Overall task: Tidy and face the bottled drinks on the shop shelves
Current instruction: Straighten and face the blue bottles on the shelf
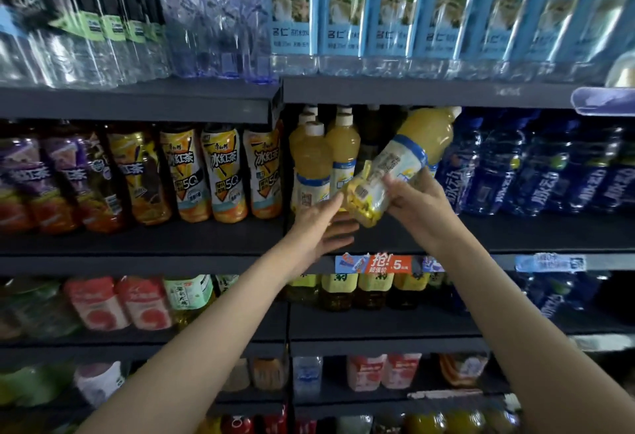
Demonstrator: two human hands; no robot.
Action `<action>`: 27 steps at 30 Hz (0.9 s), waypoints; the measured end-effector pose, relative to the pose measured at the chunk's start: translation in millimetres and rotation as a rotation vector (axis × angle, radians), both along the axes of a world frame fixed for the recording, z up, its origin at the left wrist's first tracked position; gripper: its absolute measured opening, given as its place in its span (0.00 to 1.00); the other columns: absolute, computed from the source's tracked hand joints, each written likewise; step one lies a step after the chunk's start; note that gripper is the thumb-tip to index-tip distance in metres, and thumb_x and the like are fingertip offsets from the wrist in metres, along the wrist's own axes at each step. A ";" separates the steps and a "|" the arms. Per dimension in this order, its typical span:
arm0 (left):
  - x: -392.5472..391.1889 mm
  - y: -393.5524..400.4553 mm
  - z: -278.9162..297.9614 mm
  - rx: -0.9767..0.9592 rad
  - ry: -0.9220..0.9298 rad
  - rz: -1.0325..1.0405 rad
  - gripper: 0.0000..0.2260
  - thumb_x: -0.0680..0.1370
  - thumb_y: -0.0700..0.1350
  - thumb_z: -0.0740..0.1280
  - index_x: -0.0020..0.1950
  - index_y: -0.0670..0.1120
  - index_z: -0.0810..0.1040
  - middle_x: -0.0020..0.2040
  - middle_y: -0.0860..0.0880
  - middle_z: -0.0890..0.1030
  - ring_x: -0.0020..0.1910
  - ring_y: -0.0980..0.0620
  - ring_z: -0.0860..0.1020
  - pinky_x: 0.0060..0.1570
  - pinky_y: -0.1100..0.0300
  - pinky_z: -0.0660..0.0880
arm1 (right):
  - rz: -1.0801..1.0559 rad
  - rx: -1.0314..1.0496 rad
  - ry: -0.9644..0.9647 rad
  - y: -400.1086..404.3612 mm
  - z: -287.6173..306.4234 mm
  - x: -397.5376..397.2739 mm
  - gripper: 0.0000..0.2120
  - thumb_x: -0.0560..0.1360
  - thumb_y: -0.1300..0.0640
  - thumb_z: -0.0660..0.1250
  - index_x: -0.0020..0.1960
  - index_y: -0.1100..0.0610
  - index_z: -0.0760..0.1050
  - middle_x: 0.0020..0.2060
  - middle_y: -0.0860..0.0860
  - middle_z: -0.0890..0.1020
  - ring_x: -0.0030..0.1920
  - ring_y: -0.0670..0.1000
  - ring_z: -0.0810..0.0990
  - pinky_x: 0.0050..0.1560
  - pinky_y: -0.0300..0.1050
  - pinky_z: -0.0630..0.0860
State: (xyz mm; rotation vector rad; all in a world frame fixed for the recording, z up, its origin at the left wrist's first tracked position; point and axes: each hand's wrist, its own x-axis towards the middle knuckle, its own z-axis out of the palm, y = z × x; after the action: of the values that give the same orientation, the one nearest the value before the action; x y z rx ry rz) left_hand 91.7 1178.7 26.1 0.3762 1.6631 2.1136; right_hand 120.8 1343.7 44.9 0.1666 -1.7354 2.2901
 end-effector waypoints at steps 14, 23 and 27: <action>7.6 -68.5 12.2 -0.195 0.383 -0.025 0.19 0.70 0.43 0.72 0.60 0.49 0.74 0.61 0.49 0.76 0.59 0.51 0.76 0.55 0.65 0.75 | -0.015 -0.153 -0.186 -29.9 0.9 22.4 0.16 0.74 0.54 0.67 0.59 0.61 0.73 0.50 0.57 0.84 0.48 0.52 0.84 0.43 0.45 0.81; 10.4 -176.2 -21.6 -0.259 -0.079 -0.245 0.30 0.54 0.44 0.79 0.54 0.47 0.75 0.47 0.53 0.84 0.46 0.55 0.82 0.43 0.62 0.78 | 0.377 0.244 -0.061 -120.9 -13.8 0.3 0.20 0.67 0.55 0.74 0.57 0.57 0.74 0.50 0.51 0.84 0.52 0.52 0.83 0.51 0.48 0.81; 37.5 -286.1 -56.6 -0.449 -0.192 -0.150 0.39 0.50 0.53 0.83 0.58 0.50 0.75 0.55 0.54 0.82 0.55 0.54 0.79 0.50 0.58 0.78 | 0.329 0.435 -0.089 -196.2 -32.5 -25.5 0.17 0.68 0.43 0.70 0.54 0.48 0.75 0.49 0.48 0.80 0.50 0.48 0.79 0.51 0.51 0.76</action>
State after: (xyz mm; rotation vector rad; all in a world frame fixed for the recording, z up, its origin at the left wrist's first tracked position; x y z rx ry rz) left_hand 129.2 892.7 -30.6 0.1460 1.8616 1.5567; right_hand 95.3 1147.5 12.4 0.4712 -2.3888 2.1109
